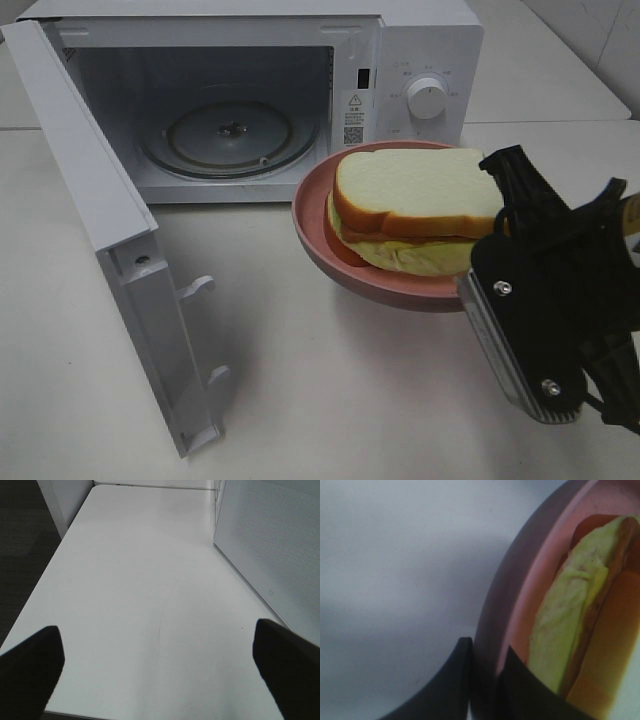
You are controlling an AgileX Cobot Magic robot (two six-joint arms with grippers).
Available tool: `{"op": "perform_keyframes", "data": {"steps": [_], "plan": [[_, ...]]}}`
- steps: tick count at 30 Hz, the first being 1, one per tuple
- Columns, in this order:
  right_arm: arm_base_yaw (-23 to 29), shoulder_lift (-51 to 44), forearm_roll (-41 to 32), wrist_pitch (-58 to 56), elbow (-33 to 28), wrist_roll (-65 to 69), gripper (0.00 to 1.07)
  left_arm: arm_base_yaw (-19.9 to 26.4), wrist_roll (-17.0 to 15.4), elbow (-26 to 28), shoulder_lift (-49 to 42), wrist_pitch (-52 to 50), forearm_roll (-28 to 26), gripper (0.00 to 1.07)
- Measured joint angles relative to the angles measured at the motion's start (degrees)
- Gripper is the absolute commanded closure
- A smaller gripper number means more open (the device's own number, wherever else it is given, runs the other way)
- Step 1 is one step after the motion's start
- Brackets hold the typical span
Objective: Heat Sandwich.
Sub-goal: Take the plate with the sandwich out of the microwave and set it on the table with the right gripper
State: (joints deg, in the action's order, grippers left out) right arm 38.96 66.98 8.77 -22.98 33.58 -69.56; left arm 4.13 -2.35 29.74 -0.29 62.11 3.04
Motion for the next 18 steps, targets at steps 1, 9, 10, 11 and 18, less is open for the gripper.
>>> {"op": "perform_keyframes", "data": {"steps": [1,9,10,11,18], "plan": [[0.0,0.0,0.0,0.0,0.0,0.0,1.07,0.0,0.0,0.0,0.0,0.0,0.0,0.09],[0.0,-10.4,0.0,-4.4,-4.1,2.3,1.07,0.0,0.0,0.0,0.0,0.0,0.0,0.09],[0.0,-10.4,0.0,-4.4,-4.1,2.3,1.07,0.0,0.0,0.0,0.0,0.0,0.0,0.09],[0.0,-11.2,0.0,-4.8,-4.5,2.5,1.07,0.0,0.0,0.0,0.0,0.0,0.0,0.09],[0.0,-15.7,3.8,-10.0,-6.2,8.1,1.07,0.0,0.0,0.0,0.0,0.0,0.0,0.09]]}}
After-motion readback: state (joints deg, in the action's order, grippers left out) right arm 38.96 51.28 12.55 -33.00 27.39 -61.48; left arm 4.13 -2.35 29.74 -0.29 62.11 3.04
